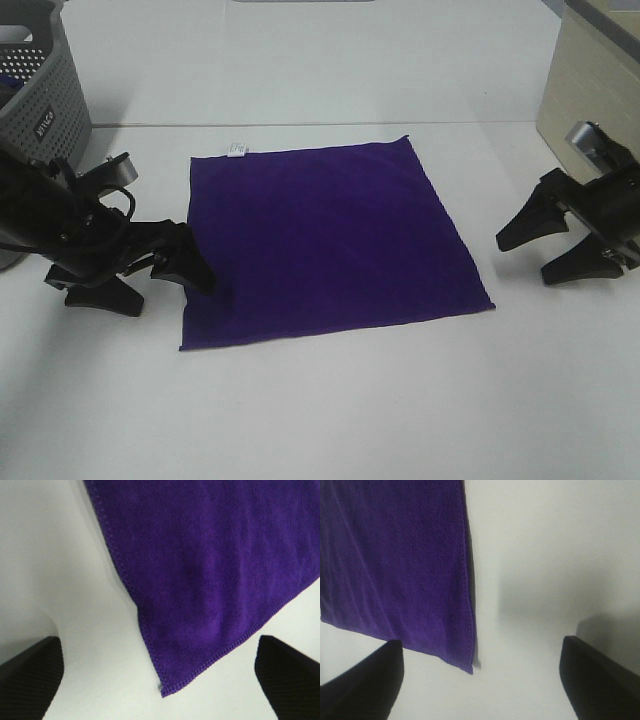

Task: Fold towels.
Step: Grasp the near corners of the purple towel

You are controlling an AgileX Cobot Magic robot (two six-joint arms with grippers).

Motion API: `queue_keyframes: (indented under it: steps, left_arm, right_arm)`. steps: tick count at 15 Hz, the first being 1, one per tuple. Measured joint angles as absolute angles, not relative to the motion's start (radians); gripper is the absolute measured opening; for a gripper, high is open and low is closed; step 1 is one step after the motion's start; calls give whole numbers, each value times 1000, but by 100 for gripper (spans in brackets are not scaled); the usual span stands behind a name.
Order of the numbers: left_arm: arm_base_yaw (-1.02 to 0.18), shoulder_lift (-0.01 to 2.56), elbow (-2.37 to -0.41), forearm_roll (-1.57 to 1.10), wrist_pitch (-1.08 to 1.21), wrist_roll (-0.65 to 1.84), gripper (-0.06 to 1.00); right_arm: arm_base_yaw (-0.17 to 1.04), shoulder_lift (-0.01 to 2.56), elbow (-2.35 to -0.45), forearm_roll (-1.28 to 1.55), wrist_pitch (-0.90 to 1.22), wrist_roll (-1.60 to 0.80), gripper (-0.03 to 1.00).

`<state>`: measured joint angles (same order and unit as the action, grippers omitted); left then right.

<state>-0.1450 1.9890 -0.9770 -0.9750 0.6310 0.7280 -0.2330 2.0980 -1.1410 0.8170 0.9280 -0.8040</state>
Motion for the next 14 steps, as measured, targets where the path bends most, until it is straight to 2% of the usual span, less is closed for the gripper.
queue_keyframes:
  steps: [2, 9, 14]
  left_arm:
    - [-145, 2008, -982, -990, 635, 729, 97]
    - [-156, 2036, -998, -1018, 675, 740, 94]
    - [-278, 2116, -1132, -919, 811, 479, 88]
  right_arm:
    - [-193, 2123, -1144, 835, 911, -805, 82]
    - [-179, 2141, -1153, 858, 905, -765, 80]
    - [-7, 2158, -1169, 824, 875, -667, 72]
